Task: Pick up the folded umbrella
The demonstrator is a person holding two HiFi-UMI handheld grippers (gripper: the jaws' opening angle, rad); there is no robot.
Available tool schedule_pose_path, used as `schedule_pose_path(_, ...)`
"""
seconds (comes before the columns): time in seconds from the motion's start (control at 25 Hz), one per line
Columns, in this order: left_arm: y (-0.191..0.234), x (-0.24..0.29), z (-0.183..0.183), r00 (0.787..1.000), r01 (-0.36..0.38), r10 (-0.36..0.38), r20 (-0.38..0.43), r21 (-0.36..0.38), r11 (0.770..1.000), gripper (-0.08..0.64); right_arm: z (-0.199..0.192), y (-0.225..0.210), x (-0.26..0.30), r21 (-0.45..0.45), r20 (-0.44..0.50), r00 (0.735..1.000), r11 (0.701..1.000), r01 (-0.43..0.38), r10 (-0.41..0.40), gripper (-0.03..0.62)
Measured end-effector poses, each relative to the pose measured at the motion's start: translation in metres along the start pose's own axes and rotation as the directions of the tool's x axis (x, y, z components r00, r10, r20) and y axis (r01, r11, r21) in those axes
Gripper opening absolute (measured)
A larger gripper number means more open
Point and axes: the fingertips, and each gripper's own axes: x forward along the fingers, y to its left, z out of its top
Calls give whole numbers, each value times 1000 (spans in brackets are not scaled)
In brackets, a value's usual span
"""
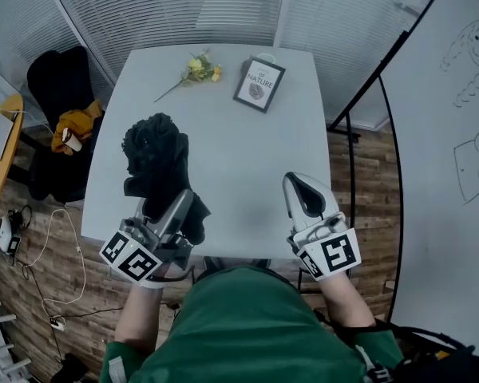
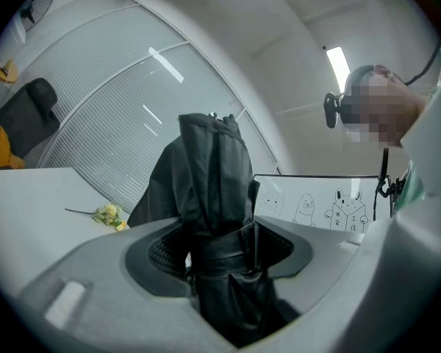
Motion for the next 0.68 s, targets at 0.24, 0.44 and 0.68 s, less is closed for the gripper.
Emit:
schedule_pose_path(0.24, 4, -1, -2, 1000, 0, 0, 3, -5, 1000, 262, -1, -1, 0, -3, -1, 1000, 1000, 4, -4, 3)
schedule_pose_path(0.44, 8, -6, -2, 1000, 1, -1, 0, 1, 1000, 262, 1, 7, 0, -15, 0, 1000, 1000, 1, -1, 3)
schedule_pose_path(0.68, 12, -13, 1, 1000, 13, -13, -4, -1, 1000, 262, 2, 15, 2, -25, -2, 1000, 1000, 8, -8, 3)
